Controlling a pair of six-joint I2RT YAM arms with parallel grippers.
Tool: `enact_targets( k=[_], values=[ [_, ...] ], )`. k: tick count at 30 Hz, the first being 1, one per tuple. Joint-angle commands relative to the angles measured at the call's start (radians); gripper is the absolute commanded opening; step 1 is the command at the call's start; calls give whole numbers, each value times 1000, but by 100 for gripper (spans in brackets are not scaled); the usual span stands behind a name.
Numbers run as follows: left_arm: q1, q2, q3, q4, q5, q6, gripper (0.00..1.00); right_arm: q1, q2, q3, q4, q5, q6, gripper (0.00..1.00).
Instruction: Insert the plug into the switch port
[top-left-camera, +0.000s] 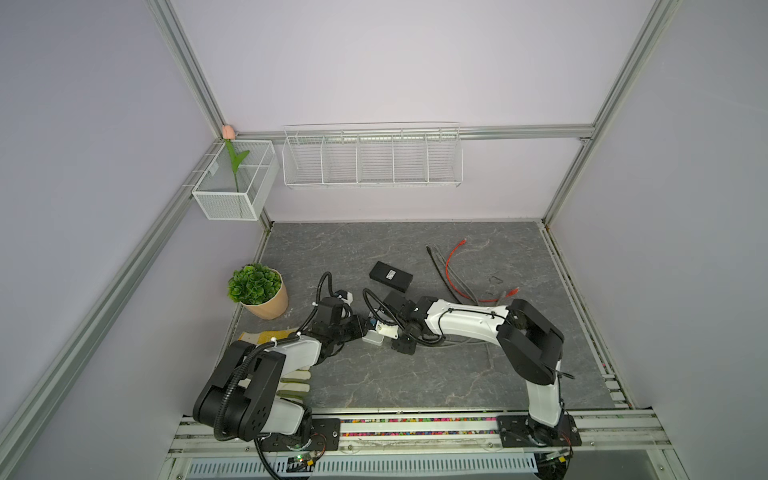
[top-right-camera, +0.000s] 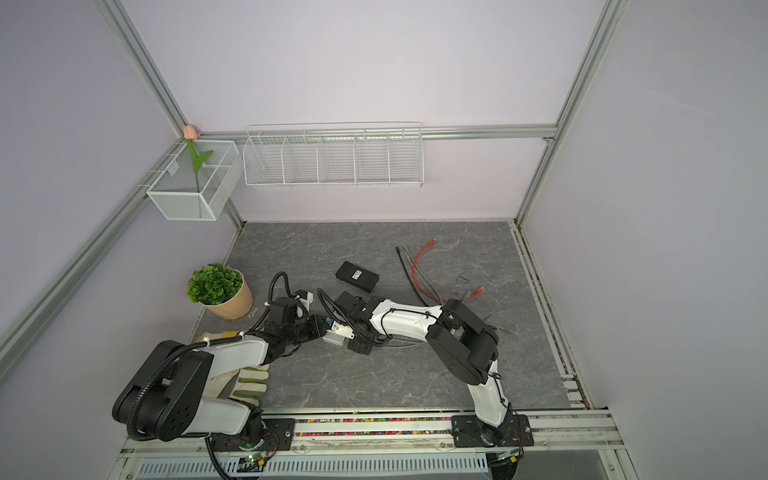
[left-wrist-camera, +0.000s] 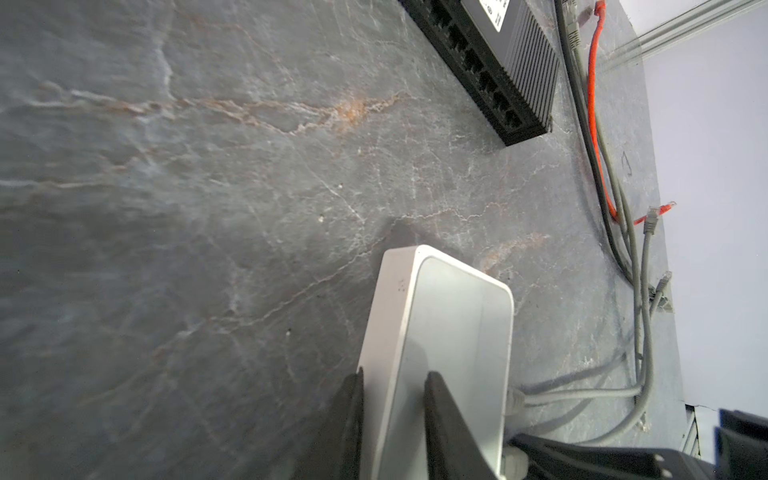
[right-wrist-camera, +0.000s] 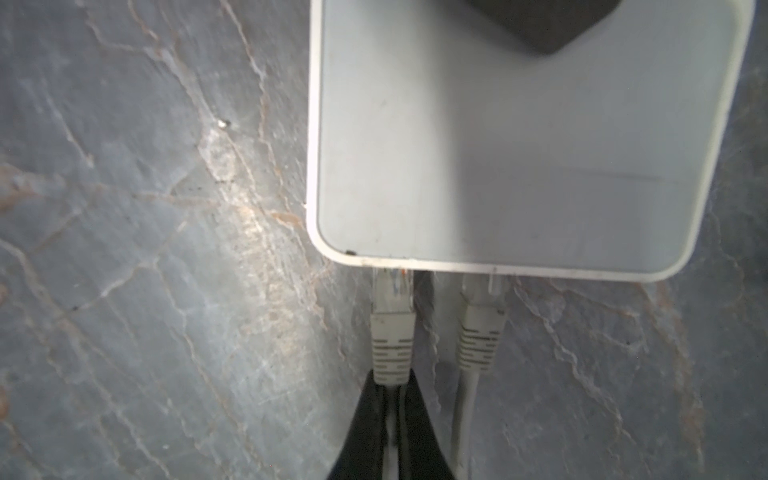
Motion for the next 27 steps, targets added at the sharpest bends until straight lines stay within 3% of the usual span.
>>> enact_targets(
  k=[1, 27],
  values=[
    [-29, -21, -38, 2, 58, -32, 26, 8, 10, 31, 169, -44, 45, 7],
    [-131, -49, -106, 46, 11, -91, 24, 9, 25, 64, 274, -68, 101, 7]
  ],
)
